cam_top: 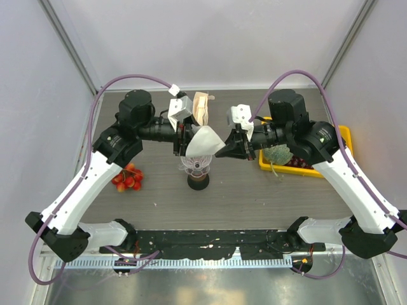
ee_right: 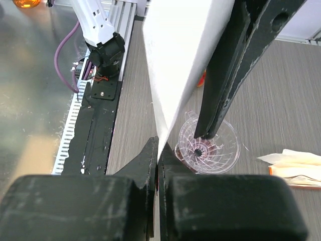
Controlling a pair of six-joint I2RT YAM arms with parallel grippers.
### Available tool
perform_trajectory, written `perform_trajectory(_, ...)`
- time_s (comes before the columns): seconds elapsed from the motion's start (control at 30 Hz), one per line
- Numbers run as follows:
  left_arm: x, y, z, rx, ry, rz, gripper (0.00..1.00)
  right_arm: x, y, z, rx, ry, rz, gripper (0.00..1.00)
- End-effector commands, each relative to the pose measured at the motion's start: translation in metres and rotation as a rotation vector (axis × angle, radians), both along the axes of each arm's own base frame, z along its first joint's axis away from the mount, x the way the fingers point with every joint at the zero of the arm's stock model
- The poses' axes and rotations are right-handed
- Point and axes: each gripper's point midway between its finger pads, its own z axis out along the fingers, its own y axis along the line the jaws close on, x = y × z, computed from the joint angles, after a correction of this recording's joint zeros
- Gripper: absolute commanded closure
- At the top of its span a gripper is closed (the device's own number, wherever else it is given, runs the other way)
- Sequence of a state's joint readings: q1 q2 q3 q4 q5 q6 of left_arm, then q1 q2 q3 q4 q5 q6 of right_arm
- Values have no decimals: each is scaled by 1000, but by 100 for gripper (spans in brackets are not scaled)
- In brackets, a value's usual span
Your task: Place the coffee filter in the dripper
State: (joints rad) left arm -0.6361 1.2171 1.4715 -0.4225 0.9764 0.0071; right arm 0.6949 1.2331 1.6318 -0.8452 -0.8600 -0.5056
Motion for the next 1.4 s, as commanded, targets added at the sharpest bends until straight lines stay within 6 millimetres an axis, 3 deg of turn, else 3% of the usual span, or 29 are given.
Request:
perform_trajectory(0.0, -10, -8, 23, -58, -69, -62, 63, 0, 6, 13, 41, -22, 16, 95)
perform_trajectory(0.1, -14, -10, 21, -57, -66, -76, 61, 3, 7, 13, 41, -24, 6, 95)
perform_trajectory(0.37, -18, 1, 11, -17, -57, -49, 100, 8, 1, 8, 25, -54, -42, 94)
perform_trajectory(0.43, -18, 4, 10, -4, -59, -39, 100, 9, -3, 9, 23, -75, -63, 74)
perform_trajectory(0.47, -16, 5, 8, 7, -62, -29, 100, 9, -6, 12, 21, -91, -70, 57)
perform_trajectory(0.53, -16, 7, 3, 37, -62, -30, 100, 10, -10, 15, 8, -116, -80, 45)
perform_trajectory(0.63, -16, 11, -3, 85, -68, -34, 100, 11, -14, 27, 8, -145, -98, 42)
perform_trajectory(0.9, -3, 10, -13, 141, -97, -6, 100, 12, -4, 67, 110, -131, -101, 48)
perform_trajectory(1.13, 4, 7, -17, 178, -89, 11, 100, 14, 8, 77, 147, -98, -82, 56)
perform_trajectory(1.2, 4, 5, -17, 185, -83, 8, 100, 16, 12, 75, 140, -87, -79, 60)
perform_trajectory(1.37, 13, 5, -17, 201, -63, 63, 100, 16, 15, 67, 114, -79, -58, 88)
